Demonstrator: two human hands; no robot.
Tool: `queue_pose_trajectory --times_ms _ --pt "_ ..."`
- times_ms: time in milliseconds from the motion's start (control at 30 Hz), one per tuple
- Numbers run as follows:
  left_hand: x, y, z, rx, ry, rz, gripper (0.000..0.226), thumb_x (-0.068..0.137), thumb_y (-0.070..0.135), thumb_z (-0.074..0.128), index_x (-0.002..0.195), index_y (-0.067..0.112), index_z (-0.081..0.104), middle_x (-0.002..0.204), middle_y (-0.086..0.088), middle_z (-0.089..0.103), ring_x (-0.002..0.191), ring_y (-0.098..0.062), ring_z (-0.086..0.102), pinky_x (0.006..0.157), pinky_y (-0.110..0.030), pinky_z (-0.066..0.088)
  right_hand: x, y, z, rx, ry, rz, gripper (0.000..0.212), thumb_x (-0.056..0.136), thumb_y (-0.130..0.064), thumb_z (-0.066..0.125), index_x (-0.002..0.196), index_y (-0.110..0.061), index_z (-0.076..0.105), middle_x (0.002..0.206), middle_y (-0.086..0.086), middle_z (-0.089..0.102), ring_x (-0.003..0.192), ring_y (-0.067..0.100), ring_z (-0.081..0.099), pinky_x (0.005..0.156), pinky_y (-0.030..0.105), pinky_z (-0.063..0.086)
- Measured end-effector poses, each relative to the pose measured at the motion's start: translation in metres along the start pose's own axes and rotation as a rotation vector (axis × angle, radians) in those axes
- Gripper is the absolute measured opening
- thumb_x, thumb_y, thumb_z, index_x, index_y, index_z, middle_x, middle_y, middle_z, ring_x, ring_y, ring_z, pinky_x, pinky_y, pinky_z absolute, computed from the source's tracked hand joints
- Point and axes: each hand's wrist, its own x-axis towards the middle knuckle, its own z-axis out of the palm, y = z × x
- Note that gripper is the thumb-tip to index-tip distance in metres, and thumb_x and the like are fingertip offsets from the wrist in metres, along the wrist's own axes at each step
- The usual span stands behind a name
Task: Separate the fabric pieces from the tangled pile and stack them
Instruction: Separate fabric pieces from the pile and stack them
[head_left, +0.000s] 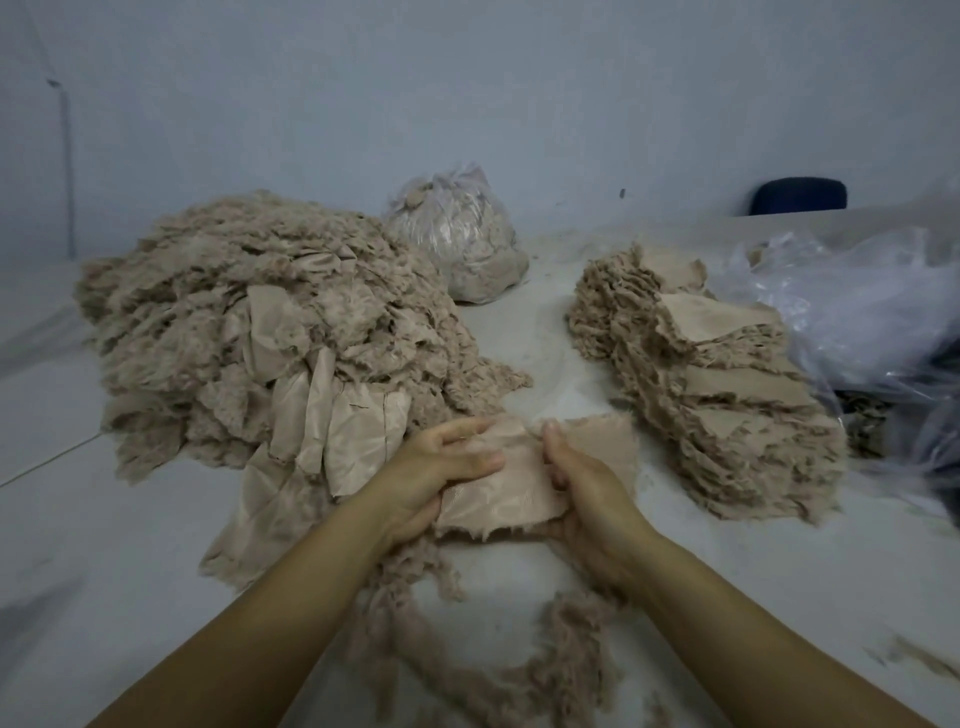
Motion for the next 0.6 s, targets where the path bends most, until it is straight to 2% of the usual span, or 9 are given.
queue_pose_trajectory --times_ms 67,167,233,300,333,400,433,500,600 --pt "0.004 -0.002 0.001 0.113 -0.088 0.006 0.060 0.055 -0.005 0.075 0.111 0.015 0.063 0.113 -0.012 0.066 0.098 -0.022 0.067 0.075 -0.028 0.057 0.001 0.001 -0.001 0.020 -0.035 0.010 0.036 0.087 -0.032 0.063 0.107 -0.003 0.070 0.106 0.019 0.071 0.095 0.028 0.070 0.081 0.038 0.058" --pt "0.017 -0.004 0.007 0.068 -0.096 -0.042 0.065 0.060 0.001 0.074 0.122 0.013 0.055 0.117 -0.013 0.063 0.102 -0.020 0.065 0.079 -0.027 0.057 0.006 0.007 -0.007 -0.014 0.100 -0.058 0.026 0.086 -0.019 0.064 0.107 -0.003 0.068 0.105 0.019 0.071 0.094 0.030 0.069 0.084 0.040 0.056" --pt "0.025 -0.004 0.016 0.016 -0.058 -0.089 0.045 0.071 0.006 0.069 0.115 0.007 0.058 0.108 -0.014 0.066 0.089 -0.019 0.068 0.075 -0.026 0.057 0.006 0.008 -0.009 -0.019 0.139 -0.088 0.021 0.092 -0.015 0.059 0.107 -0.002 0.066 0.103 0.020 0.071 0.091 0.032 0.068 0.085 0.042 0.054" --pt "0.031 -0.007 0.024 0.047 -0.006 -0.111 0.021 0.084 0.012 0.063 0.103 0.002 0.065 0.092 -0.015 0.071 0.073 -0.018 0.069 0.063 -0.025 0.057 0.004 0.006 -0.011 -0.029 0.160 -0.105 0.015 0.093 -0.014 0.059 0.096 -0.002 0.067 0.088 0.015 0.072 0.077 0.023 0.068 0.070 0.033 0.056" --pt "0.033 -0.009 0.026 0.070 0.028 -0.097 0.018 0.089 0.015 0.060 0.098 0.002 0.066 0.085 -0.014 0.071 0.068 -0.018 0.068 0.058 -0.024 0.056 0.003 0.005 -0.012 -0.038 0.168 -0.111 0.013 0.093 -0.013 0.059 0.088 -0.005 0.067 0.078 0.009 0.072 0.068 0.018 0.067 0.061 0.027 0.054" --pt "0.034 -0.012 0.025 0.151 0.083 -0.045 0.019 0.092 0.021 0.056 0.090 0.006 0.067 0.071 -0.009 0.069 0.054 -0.015 0.062 0.046 -0.020 0.050 0.001 0.004 -0.016 -0.054 0.176 -0.112 0.020 0.094 -0.012 0.058 0.075 -0.010 0.064 0.065 0.001 0.068 0.057 0.012 0.062 0.050 0.019 0.048" --pt "0.034 -0.013 0.022 0.208 0.107 -0.017 0.020 0.093 0.024 0.055 0.085 0.009 0.066 0.061 -0.005 0.063 0.044 -0.012 0.054 0.039 -0.017 0.041 0.000 0.003 -0.018 -0.057 0.174 -0.108 0.022 0.094 -0.012 0.057 0.073 -0.011 0.062 0.063 0.000 0.066 0.056 0.011 0.060 0.049 0.019 0.047" --pt "0.034 -0.015 0.018 0.292 0.148 0.030 0.026 0.093 0.029 0.054 0.075 0.011 0.059 0.050 -0.001 0.046 0.035 -0.007 0.033 0.034 -0.014 0.024 -0.003 0.005 -0.022 -0.068 0.156 -0.097 0.024 0.095 -0.012 0.056 0.071 -0.011 0.061 0.063 0.000 0.064 0.055 0.011 0.058 0.050 0.019 0.046" --pt "0.029 -0.019 0.022 0.278 0.167 0.096 0.030 0.094 0.027 0.053 0.068 0.011 0.053 0.044 0.003 0.043 0.032 -0.005 0.032 0.033 -0.011 0.024 -0.007 0.004 -0.027 -0.072 0.095 -0.074 0.024 0.095 -0.015 0.057 0.074 -0.008 0.065 0.065 0.002 0.066 0.057 0.011 0.060 0.053 0.020 0.048"
